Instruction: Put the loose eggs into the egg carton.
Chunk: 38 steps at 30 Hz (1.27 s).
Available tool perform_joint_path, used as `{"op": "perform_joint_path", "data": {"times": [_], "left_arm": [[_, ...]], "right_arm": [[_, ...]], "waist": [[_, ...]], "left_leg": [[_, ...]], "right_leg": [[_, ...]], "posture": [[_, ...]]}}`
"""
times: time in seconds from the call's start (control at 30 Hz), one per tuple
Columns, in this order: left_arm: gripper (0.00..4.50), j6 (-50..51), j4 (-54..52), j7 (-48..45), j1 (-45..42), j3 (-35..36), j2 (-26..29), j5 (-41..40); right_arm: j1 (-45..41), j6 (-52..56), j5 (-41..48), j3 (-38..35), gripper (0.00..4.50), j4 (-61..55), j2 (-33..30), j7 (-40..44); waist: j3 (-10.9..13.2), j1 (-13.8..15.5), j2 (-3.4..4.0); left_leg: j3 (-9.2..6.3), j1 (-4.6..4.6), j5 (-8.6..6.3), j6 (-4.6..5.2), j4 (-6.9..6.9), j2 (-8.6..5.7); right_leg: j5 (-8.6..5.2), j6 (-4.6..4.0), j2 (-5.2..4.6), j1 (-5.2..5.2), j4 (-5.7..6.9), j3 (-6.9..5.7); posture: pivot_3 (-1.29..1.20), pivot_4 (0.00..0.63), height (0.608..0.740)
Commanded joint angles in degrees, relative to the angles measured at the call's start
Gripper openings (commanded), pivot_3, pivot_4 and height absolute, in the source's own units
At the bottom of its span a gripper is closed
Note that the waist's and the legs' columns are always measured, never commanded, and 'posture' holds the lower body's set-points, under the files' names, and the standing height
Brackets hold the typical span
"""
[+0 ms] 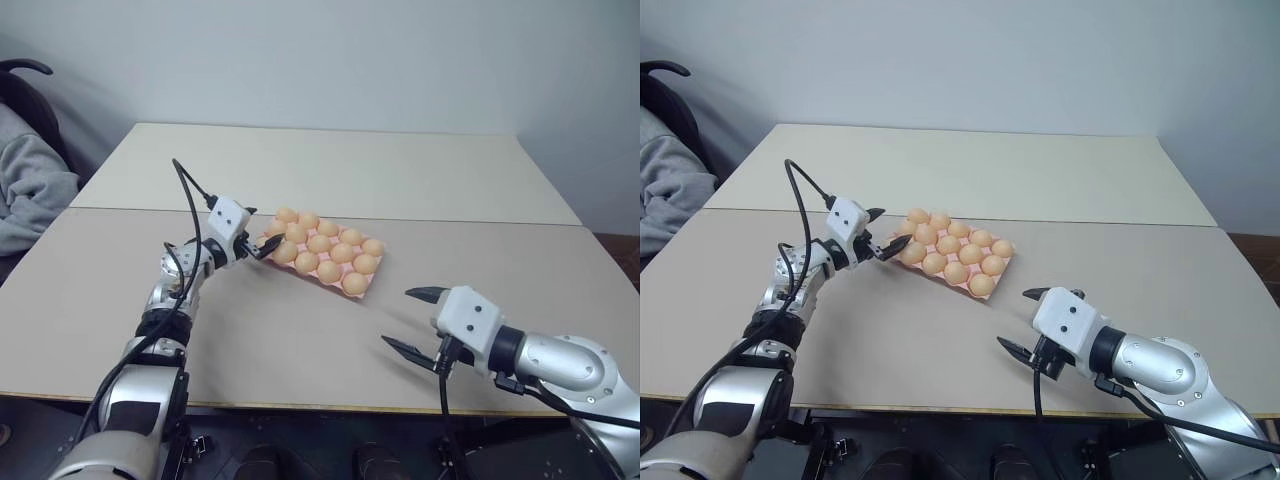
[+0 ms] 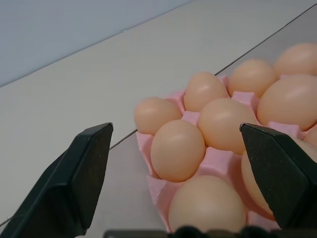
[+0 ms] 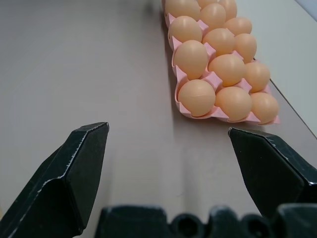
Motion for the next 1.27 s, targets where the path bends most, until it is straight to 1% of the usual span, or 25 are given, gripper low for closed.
{"op": "perform_joint_path", "data": {"times": [0.03,0.17,0.23,0.37,0.4,0.5,0.6,0.77,0.87,1.03,1.27], "left_arm": [[4.48,3.7,-11.6,-4.5,4.2,1.8,2.5,-4.6],[4.48,9.9,-25.8,-5.9,11.7,4.7,7.5,-8.2],[4.48,13.0,-30.6,-5.9,14.4,5.8,9.5,-9.6],[4.48,21.5,-46.4,-9.6,26.0,10.9,16.6,-16.1],[4.48,23.1,-48.8,-10.0,27.9,11.8,17.8,-17.4],[4.48,29.9,-58.8,-11.7,37.4,18.3,22.9,-22.3],[4.48,33.9,-65.8,-11.4,45.0,24.9,25.3,-25.6],[4.48,36.8,-72.9,-11.2,54.7,31.3,25.8,-26.8],[4.48,38.1,-75.3,-11.1,58.6,34.3,25.8,-27.0],[4.48,39.0,-77.1,-10.7,60.4,36.5,25.5,-27.8],[4.48,41.3,-77.8,-9.4,60.2,36.8,25.4,-29.9]], "right_arm": [[-0.7,-0.5,0.0,-1.2,4.50,-1.2,-0.6,0.5],[-1.5,-1.3,0.3,-1.4,4.50,-0.1,-0.8,1.7],[-2.2,-1.7,0.2,-1.1,4.50,0.6,-0.9,2.3],[-4.1,-3.6,0.3,-0.6,4.50,3.0,-1.3,4.5],[-4.3,-3.8,0.3,-0.6,4.50,3.2,-1.3,4.8],[-5.1,-6.3,0.9,-1.1,4.50,6.0,-1.5,7.6],[-5.7,-9.3,1.8,-2.1,4.50,9.5,-2.5,11.5],[-7.4,-14.2,2.9,-4.4,4.50,15.6,-5.8,18.9],[-8.8,-16.6,3.6,-5.5,4.50,19.5,-8.2,23.2],[-10.6,-19.4,2.5,-4.8,4.50,23.9,-9.3,25.6],[-11.4,-20.0,2.4,-4.6,4.50,24.5,-9.5,26.4]], "waist": [[0.0,-0.2,0.00],[0.0,-0.4,0.01],[0.0,-0.3,0.01],[0.0,-0.5,0.02],[0.0,-0.4,0.03],[0.0,-0.3,0.03],[0.0,0.0,0.03],[0.0,0.1,0.03],[0.0,0.0,0.03],[0.0,-0.1,0.03],[0.0,0.0,0.04]], "left_leg": [[0.00,0.00,0.00,0.00,0.00,0.01],[0.00,0.03,0.00,0.00,-0.01,0.05],[-0.01,0.06,0.00,0.00,0.00,0.06],[0.03,0.17,0.00,0.00,-0.07,0.07],[0.03,0.14,0.00,0.00,-0.08,0.11],[0.03,0.13,0.00,0.00,-0.08,0.13],[0.06,0.22,-0.01,-0.01,-0.09,0.15],[0.11,0.39,-0.01,-0.01,-0.15,0.14],[0.15,0.40,-0.02,0.00,-0.21,0.14],[0.17,0.47,-0.02,0.00,-0.23,0.16],[0.18,0.44,-0.02,0.00,-0.25,0.16]], "right_leg": [[0.00,0.00,0.00,0.00,0.00,0.00],[0.00,0.00,0.02,0.00,0.05,0.01],[0.00,0.00,0.02,0.01,0.05,0.01],[-0.01,0.01,-0.01,0.12,-0.04,0.03],[-0.02,0.02,0.01,0.09,-0.07,0.02],[-0.01,0.01,0.02,0.07,-0.07,0.00],[-0.02,0.00,0.01,0.15,-0.11,0.00],[-0.03,0.00,0.00,0.29,-0.17,0.00],[-0.03,-0.01,0.00,0.28,-0.22,0.04],[-0.03,-0.03,0.02,0.31,-0.21,0.04],[-0.03,-0.03,0.01,0.29,-0.23,0.05]], "posture": [[0.00,0.150,0.740],[0.00,0.150,0.740],[0.00,0.150,0.740],[0.00,0.150,0.740],[0.00,0.150,0.740],[0.00,0.150,0.740],[0.00,0.150,0.740],[0.00,0.150,0.740],[0.00,0.150,0.740],[0.00,0.150,0.740],[0.00,0.150,0.740]]}}
